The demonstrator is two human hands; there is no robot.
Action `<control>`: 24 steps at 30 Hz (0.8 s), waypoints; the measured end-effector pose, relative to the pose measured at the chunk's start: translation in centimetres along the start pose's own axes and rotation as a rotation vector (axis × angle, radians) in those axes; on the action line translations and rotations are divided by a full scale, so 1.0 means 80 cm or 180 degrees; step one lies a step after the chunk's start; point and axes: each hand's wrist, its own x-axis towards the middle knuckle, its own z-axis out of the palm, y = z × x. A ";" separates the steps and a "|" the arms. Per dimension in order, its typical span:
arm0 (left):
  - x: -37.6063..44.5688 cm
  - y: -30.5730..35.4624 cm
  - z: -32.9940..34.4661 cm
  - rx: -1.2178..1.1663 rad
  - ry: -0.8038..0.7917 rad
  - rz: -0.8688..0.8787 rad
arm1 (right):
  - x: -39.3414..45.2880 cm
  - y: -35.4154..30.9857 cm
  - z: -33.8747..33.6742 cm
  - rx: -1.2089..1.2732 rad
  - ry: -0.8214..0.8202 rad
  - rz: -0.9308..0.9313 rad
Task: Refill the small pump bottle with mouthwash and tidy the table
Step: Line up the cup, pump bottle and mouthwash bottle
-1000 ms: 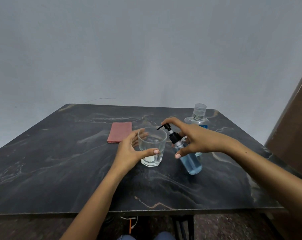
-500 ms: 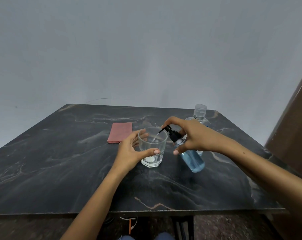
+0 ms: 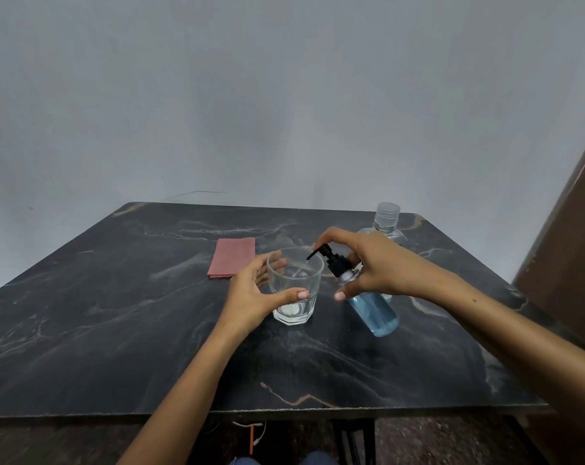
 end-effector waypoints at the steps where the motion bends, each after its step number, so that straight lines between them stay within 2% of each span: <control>1: 0.000 0.000 0.000 0.0001 -0.0001 0.0000 | 0.000 0.001 0.000 -0.0001 0.0030 0.0001; 9: 0.000 0.001 0.000 0.0006 -0.0002 -0.0006 | 0.000 0.002 0.000 0.0023 -0.0013 -0.0044; 17: 0.000 0.000 0.000 -0.0018 0.0020 0.0008 | -0.002 0.000 0.004 0.0162 0.0179 0.0016; 24: -0.002 0.003 0.002 0.0079 0.0046 0.0062 | -0.012 0.005 0.019 0.0705 0.0411 0.0021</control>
